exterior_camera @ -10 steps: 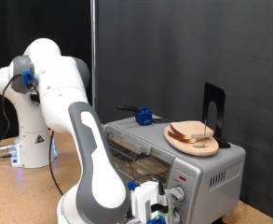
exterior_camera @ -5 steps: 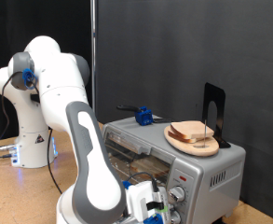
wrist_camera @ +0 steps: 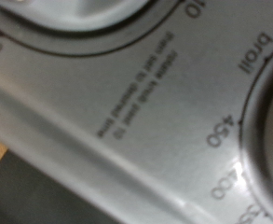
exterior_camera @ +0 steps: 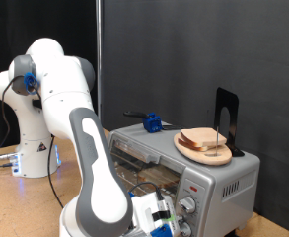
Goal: Make a piece of toast with the oven
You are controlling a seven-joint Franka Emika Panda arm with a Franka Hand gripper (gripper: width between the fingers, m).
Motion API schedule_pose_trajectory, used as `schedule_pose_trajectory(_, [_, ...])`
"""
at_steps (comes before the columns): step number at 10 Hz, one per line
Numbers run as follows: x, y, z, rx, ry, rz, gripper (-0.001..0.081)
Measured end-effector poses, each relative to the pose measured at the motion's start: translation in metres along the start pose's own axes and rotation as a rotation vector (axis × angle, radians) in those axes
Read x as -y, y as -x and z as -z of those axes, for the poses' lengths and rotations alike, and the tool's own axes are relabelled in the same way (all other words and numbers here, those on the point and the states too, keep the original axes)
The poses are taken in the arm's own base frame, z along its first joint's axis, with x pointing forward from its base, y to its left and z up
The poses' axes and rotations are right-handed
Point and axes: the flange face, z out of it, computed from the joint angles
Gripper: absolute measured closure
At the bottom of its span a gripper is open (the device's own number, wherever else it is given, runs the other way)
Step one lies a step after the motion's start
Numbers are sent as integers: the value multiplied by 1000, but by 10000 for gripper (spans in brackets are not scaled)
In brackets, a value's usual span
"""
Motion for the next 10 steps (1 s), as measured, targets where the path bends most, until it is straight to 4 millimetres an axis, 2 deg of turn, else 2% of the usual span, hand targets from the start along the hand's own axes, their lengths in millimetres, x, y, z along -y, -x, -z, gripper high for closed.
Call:
schedule_pose_trajectory(5, [0,0,0,-5,-10,148,474])
schedule_pose_trajectory(10, [0,0,0,-7,-12,181,474])
